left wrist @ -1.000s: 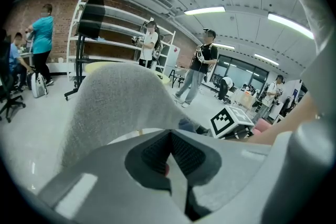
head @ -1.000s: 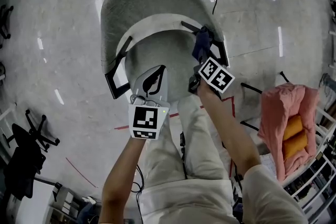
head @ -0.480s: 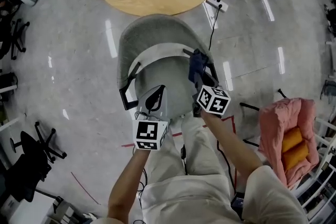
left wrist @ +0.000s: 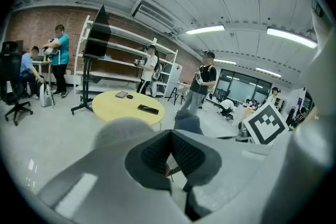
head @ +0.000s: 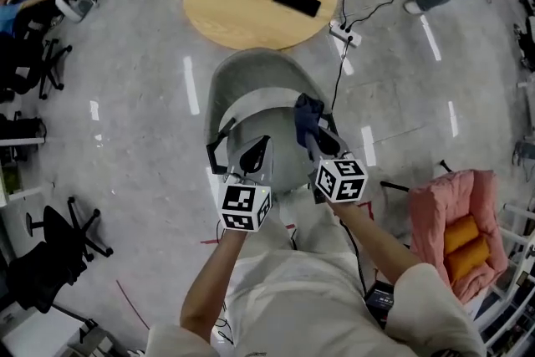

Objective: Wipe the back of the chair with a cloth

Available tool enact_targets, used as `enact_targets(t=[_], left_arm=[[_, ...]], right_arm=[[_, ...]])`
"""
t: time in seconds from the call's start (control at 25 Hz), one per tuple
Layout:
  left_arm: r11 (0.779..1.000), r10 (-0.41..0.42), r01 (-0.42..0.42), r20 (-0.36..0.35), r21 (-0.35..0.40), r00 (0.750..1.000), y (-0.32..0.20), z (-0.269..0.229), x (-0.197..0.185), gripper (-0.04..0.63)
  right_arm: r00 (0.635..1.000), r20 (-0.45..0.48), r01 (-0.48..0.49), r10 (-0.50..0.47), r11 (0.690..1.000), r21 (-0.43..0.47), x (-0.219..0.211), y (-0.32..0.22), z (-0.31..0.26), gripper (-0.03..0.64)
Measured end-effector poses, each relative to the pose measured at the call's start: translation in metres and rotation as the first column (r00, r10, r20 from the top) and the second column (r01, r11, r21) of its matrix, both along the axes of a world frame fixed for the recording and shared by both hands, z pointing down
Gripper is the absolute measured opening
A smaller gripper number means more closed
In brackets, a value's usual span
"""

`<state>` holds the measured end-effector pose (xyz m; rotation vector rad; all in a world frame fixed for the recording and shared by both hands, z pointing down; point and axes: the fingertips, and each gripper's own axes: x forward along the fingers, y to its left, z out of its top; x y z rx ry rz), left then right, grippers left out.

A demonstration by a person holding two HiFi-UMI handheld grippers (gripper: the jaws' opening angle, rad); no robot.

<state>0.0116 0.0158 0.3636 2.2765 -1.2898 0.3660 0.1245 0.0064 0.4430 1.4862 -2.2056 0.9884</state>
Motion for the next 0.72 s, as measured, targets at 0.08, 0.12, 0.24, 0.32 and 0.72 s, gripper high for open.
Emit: enact_targets(t=[0.08, 0.12, 0.24, 0.32, 0.72], left_arm=[[1.000, -0.003, 0.003, -0.004, -0.002, 1.000, -0.002, -0.014, 0.003, 0.000], [1.000, -0.005, 0.005, -0.006, 0.000, 1.000, -0.004, -0.020, 0.005, 0.000], [1.000, -0.016, 0.016, -0.016, 0.005, 1.000, -0.007, -0.037, 0.010, 0.000], [0.999, -0.033, 0.033, -0.035, 0.013, 0.999, -0.004, -0.051, 0.014, 0.000], [0.991, -0.087, 0.095, -0.094, 0.094, 0.992, 0.032, -0.136, 0.024, 0.000]], right_arm=[[1.000, 0.015, 0.022, -0.022, 0.999, 0.041, -0.003, -0.002, -0.026, 0.097], [0.999, 0.023, 0.031, -0.033, 0.997, 0.064, -0.004, -0.005, -0.039, 0.097], [0.998, 0.047, 0.046, -0.052, 0.992, 0.117, -0.004, -0.008, -0.074, 0.097], [0.996, 0.046, 0.062, -0.070, 0.986, 0.152, 0.000, -0.006, -0.094, 0.097], [0.982, 0.101, 0.128, -0.161, 0.952, 0.277, 0.008, 0.029, -0.189, 0.098]])
